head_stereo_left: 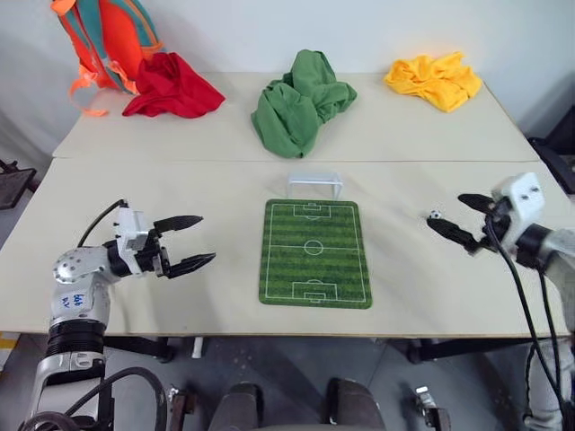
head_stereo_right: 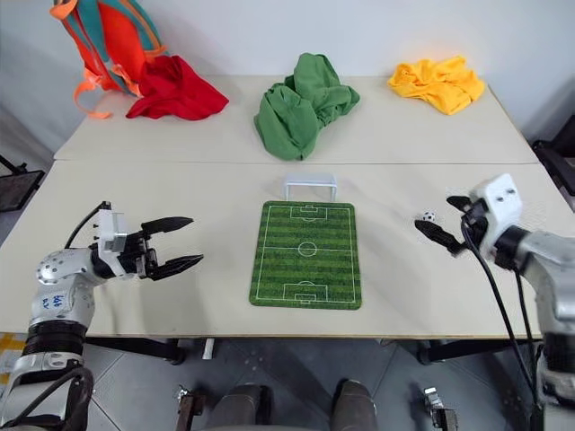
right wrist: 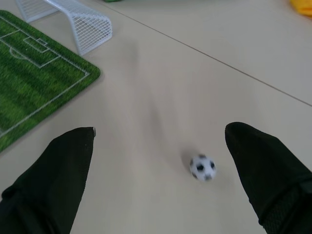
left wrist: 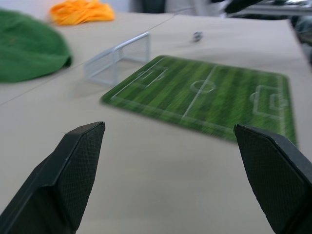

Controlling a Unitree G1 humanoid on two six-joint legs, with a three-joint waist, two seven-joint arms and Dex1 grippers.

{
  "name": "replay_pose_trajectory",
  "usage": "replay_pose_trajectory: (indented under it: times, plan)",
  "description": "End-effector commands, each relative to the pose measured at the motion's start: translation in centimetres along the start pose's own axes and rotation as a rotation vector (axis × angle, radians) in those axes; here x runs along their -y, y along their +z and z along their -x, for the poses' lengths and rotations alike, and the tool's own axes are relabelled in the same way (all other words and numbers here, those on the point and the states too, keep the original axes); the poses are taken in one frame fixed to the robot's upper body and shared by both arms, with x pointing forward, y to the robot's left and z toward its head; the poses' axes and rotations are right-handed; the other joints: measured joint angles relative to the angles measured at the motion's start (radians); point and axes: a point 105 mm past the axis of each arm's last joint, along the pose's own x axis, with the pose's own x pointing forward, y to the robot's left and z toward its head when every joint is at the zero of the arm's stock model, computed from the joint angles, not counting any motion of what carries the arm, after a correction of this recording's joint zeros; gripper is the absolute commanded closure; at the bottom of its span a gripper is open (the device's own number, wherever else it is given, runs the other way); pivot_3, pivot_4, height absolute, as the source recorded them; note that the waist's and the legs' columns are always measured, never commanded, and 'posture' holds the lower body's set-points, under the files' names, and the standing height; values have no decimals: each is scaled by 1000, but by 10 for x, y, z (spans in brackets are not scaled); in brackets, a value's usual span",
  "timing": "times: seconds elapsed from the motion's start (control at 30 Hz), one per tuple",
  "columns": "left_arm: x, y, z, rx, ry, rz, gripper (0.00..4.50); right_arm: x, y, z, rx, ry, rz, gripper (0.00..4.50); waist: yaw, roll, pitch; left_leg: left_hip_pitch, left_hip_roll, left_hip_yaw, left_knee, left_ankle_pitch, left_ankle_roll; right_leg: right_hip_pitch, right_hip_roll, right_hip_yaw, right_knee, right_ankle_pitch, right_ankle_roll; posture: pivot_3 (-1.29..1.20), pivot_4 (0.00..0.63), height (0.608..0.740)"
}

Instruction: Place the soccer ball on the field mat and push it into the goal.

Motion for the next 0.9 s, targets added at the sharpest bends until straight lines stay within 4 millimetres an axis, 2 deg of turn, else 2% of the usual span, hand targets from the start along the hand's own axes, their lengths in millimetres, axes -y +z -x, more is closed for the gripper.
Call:
replay_pose_trajectory:
  times: [0.03,0.23,0.43,0.77,0.9]
  plan:
    - [7,11,6,10,-4,-35,0,11,-8,-14,-10,-22,20,15,0,0,0,0,0,0,0,0,0,0,0,0,0,0,0,0,150,740]
    - [18,14,21,-15,24,-36,0,25,-16,-31,-13,-59,10,15,-5,1,2,-1,0,0,1,-1,0,0,0,0,0,0,0,0,150,740]
    - [26,15,29,-25,54,-32,0,37,-28,-37,-37,-123,-1,15,-7,1,2,-1,0,0,1,-1,0,0,0,0,0,0,0,0,150,740]
    - [27,16,32,-30,80,-32,0,36,-54,-36,-111,-130,-102,15,-24,2,2,0,0,0,1,-1,0,0,0,0,0,0,0,0,150,740]
    - [26,16,31,-30,81,-33,0,35,-57,-40,-104,-129,-135,15,-24,2,2,0,0,0,2,-1,0,0,0,0,0,0,0,0,150,740]
